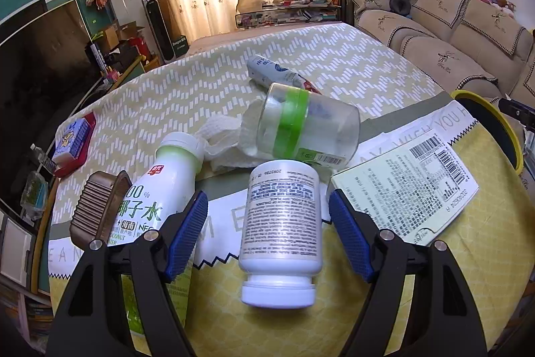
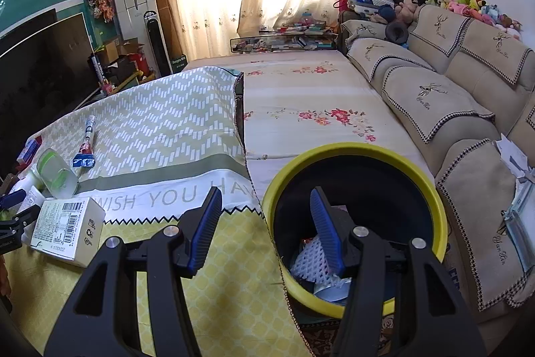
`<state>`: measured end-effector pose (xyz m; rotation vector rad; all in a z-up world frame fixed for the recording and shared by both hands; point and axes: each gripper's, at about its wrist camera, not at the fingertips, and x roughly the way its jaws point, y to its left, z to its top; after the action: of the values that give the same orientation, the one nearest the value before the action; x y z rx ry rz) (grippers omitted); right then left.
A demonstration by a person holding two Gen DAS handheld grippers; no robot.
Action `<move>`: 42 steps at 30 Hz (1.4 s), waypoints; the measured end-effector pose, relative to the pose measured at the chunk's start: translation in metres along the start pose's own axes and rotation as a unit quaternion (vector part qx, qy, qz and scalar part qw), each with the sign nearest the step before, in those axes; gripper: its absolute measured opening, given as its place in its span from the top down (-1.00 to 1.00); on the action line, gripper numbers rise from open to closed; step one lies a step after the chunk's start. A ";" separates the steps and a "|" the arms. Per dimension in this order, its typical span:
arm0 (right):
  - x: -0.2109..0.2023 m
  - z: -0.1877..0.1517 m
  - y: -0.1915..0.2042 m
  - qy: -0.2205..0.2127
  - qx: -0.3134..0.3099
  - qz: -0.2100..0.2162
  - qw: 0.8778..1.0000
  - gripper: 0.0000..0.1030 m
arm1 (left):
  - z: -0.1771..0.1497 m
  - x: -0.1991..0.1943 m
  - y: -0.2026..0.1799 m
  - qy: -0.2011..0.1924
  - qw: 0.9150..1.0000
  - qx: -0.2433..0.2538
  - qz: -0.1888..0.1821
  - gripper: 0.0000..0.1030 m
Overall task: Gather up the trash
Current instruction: 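Grasp the white pill bottle with the left gripper and lift it, then carry the pill bottle with the left gripper over the bin and release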
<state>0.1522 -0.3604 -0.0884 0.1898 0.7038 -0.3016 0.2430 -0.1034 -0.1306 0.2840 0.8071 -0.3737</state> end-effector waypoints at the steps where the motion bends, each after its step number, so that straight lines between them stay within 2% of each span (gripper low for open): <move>1: 0.000 0.000 0.001 0.000 -0.001 -0.002 1.000 -0.02 | 0.000 0.001 0.001 0.000 1.000 0.000 -0.001 -0.45; 12: 0.006 0.000 0.015 0.012 -0.016 -0.005 1.000 -0.02 | -0.001 0.013 0.007 0.005 1.000 0.005 -0.013 -0.45; 23: 0.009 -0.002 0.018 0.018 -0.019 -0.003 1.000 -0.02 | 0.000 0.018 -0.005 0.001 1.000 0.028 0.001 -0.44; 26: 0.008 -0.002 0.018 0.017 -0.020 0.001 1.000 -0.02 | 0.001 0.018 -0.006 -0.002 0.999 0.032 -0.003 -0.30; 28: 0.006 -0.003 0.017 0.016 -0.020 0.004 1.000 -0.02 | 0.002 0.019 -0.008 -0.001 0.999 0.034 -0.009 0.01; 29: 0.005 -0.003 0.017 0.014 -0.019 0.006 1.000 -0.02 | 0.002 0.021 -0.006 0.011 0.999 0.021 -0.028 0.09; 34: -0.004 -0.002 0.009 0.006 -0.013 0.015 1.000 -0.02 | -0.001 0.015 -0.007 0.011 1.000 0.012 -0.021 0.09; 38: -0.014 0.000 -0.001 -0.006 -0.001 0.024 1.000 -0.02 | -0.002 -0.004 -0.014 -0.002 1.000 0.018 -0.011 0.09; 42: -0.023 0.000 -0.007 -0.013 0.004 0.035 0.999 -0.02 | 0.000 -0.032 -0.017 -0.017 1.000 0.004 -0.019 0.09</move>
<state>0.1331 -0.3624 -0.0741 0.2177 0.6682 -0.2408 0.2157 -0.1115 -0.1080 0.2697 0.7776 -0.4167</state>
